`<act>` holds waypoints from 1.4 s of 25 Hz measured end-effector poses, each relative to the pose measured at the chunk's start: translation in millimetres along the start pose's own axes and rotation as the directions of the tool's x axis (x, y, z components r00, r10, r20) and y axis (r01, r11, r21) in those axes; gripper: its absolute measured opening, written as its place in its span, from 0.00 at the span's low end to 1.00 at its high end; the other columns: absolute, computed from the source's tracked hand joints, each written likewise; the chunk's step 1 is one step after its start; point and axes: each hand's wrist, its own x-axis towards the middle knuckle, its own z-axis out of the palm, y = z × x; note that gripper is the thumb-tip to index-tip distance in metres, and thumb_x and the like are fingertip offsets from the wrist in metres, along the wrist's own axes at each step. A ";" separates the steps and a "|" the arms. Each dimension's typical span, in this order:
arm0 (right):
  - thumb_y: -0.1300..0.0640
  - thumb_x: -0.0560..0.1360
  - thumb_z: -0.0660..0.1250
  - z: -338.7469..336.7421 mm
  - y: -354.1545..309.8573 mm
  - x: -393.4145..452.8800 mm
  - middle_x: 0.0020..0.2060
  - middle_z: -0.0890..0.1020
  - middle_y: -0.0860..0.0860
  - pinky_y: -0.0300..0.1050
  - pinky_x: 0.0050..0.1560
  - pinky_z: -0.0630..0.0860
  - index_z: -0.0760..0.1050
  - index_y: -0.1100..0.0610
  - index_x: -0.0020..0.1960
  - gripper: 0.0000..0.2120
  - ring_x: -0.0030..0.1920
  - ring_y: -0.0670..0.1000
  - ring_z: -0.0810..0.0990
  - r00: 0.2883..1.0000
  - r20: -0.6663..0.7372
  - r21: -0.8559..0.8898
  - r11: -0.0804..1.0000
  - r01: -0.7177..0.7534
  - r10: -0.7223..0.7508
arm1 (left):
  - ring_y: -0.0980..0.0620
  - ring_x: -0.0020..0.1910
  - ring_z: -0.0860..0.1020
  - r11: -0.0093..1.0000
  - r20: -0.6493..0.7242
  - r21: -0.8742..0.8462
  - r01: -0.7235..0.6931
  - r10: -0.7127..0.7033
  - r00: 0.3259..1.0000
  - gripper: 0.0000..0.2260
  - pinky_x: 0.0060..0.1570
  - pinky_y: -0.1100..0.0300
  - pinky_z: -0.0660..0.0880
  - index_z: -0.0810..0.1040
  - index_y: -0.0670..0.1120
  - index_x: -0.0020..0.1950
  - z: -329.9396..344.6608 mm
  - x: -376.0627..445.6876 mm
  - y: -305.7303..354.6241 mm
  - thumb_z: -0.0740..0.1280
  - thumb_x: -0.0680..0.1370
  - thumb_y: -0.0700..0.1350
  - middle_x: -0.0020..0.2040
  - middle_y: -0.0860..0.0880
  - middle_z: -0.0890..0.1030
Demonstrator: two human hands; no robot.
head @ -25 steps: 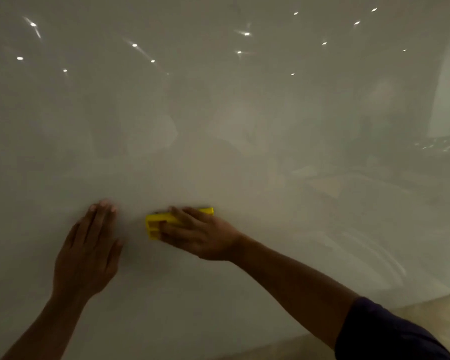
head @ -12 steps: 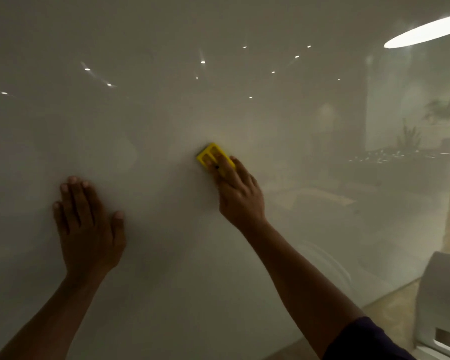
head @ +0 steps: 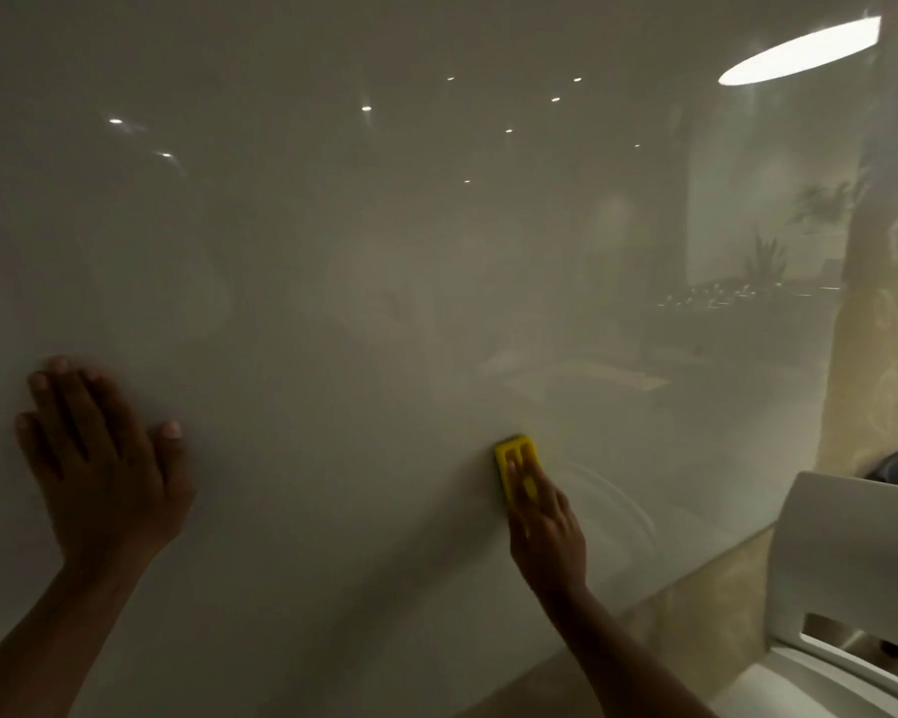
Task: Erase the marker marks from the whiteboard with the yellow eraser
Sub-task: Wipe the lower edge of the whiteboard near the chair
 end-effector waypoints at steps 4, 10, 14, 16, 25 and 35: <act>0.58 0.70 0.81 -32.4 14.9 -76.0 0.81 0.67 0.44 0.41 0.56 0.82 0.67 0.42 0.81 0.44 0.61 0.51 0.82 0.921 0.329 0.092 0.978 0.188 -0.209 | 0.25 0.88 0.50 0.965 -0.104 -0.251 0.070 -0.099 0.990 0.40 0.86 0.24 0.46 0.46 0.42 0.91 1.5 -7.1 25.2 0.50 0.86 0.65 0.90 0.32 0.48; 0.49 0.67 0.85 -103.4 31.6 -107.8 0.68 0.75 0.43 0.38 0.45 0.84 0.75 0.40 0.74 0.38 0.51 0.48 0.87 0.865 0.497 0.087 0.996 0.027 -0.067 | 0.28 0.83 0.67 0.871 -0.121 -0.267 -0.412 0.394 0.911 0.35 0.82 0.39 0.61 0.68 0.31 0.83 31.7 -65.0 113.0 0.60 0.81 0.52 0.86 0.31 0.64; 0.39 0.81 0.66 -155.9 43.2 -110.8 0.75 0.68 0.35 0.40 0.58 0.82 0.62 0.30 0.79 0.28 0.66 0.42 0.79 0.787 0.615 0.099 0.995 -0.014 -0.050 | 0.42 0.84 0.67 0.557 -0.097 -0.452 -0.697 0.746 0.659 0.33 0.85 0.52 0.56 0.70 0.38 0.84 33.2 -123.7 203.6 0.64 0.81 0.52 0.86 0.41 0.66; 0.35 0.80 0.67 -178.2 50.6 -112.7 0.76 0.64 0.32 0.37 0.58 0.82 0.63 0.30 0.77 0.27 0.64 0.40 0.79 0.759 0.650 0.111 0.992 -0.055 -0.031 | 0.43 0.86 0.66 0.444 -0.078 -0.532 -0.721 0.822 0.564 0.35 0.84 0.54 0.59 0.71 0.40 0.84 31.2 -157.5 251.8 0.67 0.81 0.56 0.86 0.43 0.68; 0.31 0.73 0.75 -273.4 111.8 -152.5 0.67 0.68 0.30 0.33 0.50 0.80 0.66 0.34 0.70 0.31 0.57 0.42 0.80 0.752 0.584 -0.047 0.937 -0.346 0.306 | 0.56 0.51 0.88 0.018 -0.142 -0.742 -0.670 0.973 0.184 0.29 0.52 0.65 0.84 0.88 0.47 0.68 43.2 -258.2 413.9 0.80 0.71 0.61 0.57 0.55 0.89; 0.29 0.72 0.74 -321.0 173.3 -248.1 0.65 0.66 0.30 0.23 0.57 0.73 0.73 0.39 0.70 0.31 0.62 0.38 0.75 0.555 0.558 -0.295 0.772 -0.563 0.617 | 0.57 0.54 0.86 -0.133 -0.092 -0.869 -0.477 0.990 -0.109 0.32 0.51 0.63 0.84 0.82 0.50 0.75 72.2 -340.0 505.3 0.79 0.74 0.62 0.60 0.54 0.87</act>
